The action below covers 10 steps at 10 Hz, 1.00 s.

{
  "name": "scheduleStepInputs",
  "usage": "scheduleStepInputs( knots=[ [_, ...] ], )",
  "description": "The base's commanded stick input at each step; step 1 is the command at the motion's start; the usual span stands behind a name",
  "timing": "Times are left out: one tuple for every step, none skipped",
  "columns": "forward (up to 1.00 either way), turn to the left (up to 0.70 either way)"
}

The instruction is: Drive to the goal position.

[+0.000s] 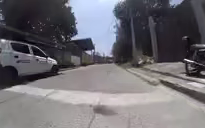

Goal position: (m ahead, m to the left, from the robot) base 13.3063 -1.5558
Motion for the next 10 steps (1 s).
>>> scheduleStepInputs(
  knots=[
    [1.0,-0.37],
    [1.0,-0.37],
    [1.0,-0.37],
    [1.0,0.03],
    [1.0,0.03],
    [1.0,0.03],
    [1.0,0.03],
    [1.0,0.03],
    [1.0,-0.34],
    [1.0,-0.37]
  ],
)
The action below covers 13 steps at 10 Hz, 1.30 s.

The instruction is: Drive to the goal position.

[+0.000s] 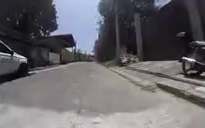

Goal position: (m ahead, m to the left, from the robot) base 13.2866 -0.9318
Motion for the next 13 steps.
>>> scheduleStepInputs(
  knots=[
    [1.0,-0.04],
    [1.0,0.03],
    [1.0,0.03],
    [1.0,0.03],
    [1.0,0.03],
    [1.0,0.03],
    [1.0,0.03],
    [1.0,0.03],
    [1.0,0.03],
    [1.0,0.03],
    [1.0,0.03],
    [1.0,0.03],
    [1.0,0.03]
  ],
)
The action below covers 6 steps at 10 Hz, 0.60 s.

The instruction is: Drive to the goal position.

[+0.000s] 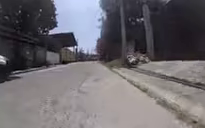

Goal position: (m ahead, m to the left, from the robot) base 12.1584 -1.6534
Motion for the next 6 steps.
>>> scheduleStepInputs(
  knots=[
    [1.0,0.03],
    [1.0,0.03],
    [1.0,0.03],
    [1.0,0.03],
    [1.0,0.03],
    [1.0,0.03]
  ],
)
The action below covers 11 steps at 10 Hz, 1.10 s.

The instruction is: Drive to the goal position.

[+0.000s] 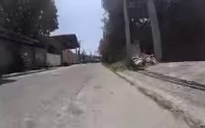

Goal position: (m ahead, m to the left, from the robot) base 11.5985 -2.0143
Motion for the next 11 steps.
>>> scheduleStepInputs(
  knots=[
    [1.0,0.03],
    [1.0,0.03],
    [1.0,0.03],
    [1.0,0.03],
    [1.0,0.03],
    [1.0,0.03],
    [1.0,0.03],
    [1.0,0.03],
    [1.0,0.03],
    [1.0,0.03],
    [1.0,0.03]
  ],
)
